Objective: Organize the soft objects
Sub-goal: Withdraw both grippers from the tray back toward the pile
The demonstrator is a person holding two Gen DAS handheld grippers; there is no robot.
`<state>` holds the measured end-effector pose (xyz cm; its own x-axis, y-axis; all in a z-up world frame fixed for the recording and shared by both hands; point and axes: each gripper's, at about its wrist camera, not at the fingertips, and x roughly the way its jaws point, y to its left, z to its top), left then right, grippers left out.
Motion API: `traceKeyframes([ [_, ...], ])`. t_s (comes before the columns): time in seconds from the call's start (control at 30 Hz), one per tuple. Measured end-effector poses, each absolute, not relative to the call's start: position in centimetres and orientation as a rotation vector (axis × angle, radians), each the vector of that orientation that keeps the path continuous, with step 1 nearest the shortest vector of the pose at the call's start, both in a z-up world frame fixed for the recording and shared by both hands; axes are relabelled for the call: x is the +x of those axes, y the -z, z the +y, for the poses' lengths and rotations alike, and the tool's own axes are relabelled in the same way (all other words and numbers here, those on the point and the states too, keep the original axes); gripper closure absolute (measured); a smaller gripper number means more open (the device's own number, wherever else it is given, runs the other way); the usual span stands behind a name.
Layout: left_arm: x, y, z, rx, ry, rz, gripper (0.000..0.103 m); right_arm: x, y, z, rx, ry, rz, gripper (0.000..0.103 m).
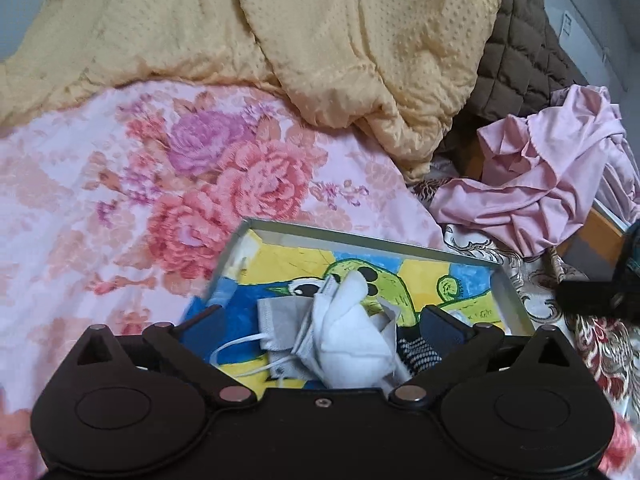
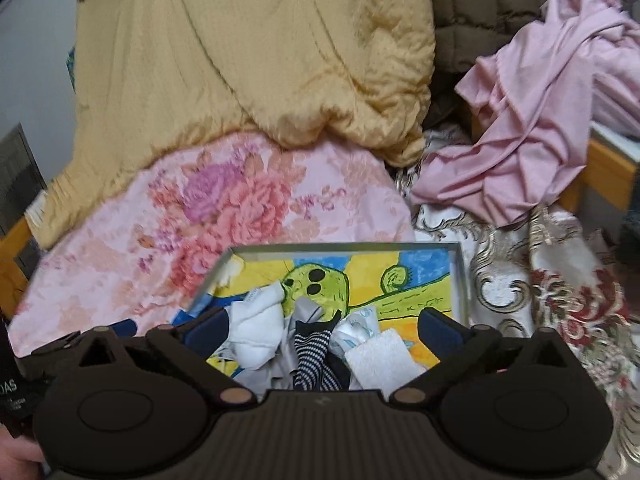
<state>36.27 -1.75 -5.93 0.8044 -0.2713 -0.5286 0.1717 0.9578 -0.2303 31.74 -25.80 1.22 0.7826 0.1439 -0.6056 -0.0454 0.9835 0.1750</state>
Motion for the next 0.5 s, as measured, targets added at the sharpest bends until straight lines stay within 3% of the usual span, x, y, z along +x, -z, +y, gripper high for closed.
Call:
traceKeyframes([
  [0.5,19.8,2.1,-1.3,-0.087,0.288,0.496,0.001,17.5,-3.6,-26.8,0.138,-0.120,0.610,0.000],
])
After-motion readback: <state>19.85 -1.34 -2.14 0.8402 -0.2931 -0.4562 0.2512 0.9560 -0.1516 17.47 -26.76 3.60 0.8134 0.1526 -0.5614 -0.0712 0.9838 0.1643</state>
